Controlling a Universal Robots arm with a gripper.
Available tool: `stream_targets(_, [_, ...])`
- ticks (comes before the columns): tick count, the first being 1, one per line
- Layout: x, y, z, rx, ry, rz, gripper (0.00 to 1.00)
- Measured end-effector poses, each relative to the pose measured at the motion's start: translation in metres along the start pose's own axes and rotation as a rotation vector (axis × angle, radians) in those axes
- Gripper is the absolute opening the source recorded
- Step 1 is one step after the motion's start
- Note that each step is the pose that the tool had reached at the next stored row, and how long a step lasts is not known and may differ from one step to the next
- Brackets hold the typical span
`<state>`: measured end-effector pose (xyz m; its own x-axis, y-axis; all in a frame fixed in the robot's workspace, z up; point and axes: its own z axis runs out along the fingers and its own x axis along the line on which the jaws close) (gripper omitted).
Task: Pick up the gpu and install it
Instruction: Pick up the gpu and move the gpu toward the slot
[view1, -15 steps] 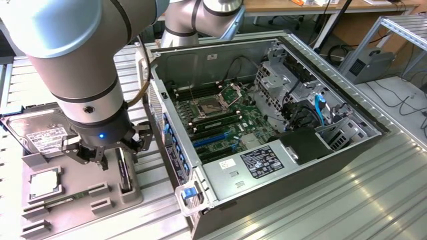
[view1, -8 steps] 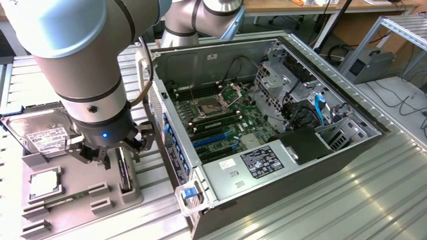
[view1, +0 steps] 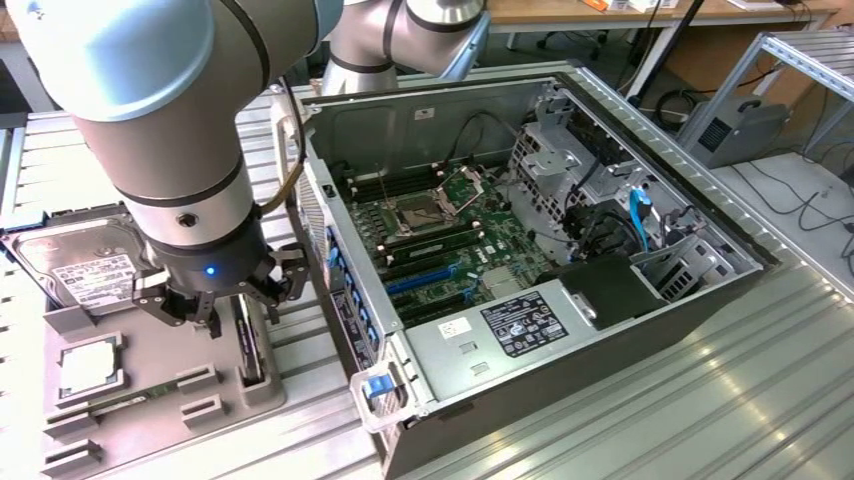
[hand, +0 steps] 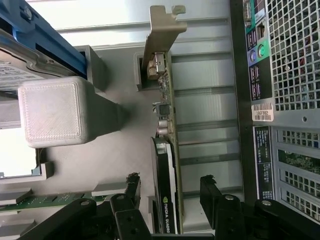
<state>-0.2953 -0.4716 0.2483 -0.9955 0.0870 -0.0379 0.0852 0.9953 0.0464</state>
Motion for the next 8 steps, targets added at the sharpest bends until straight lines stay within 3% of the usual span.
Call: stream_targets(8, [0.0001, 0.0003, 0.0009, -0.0001, -0.0001, 0.000, 0.60])
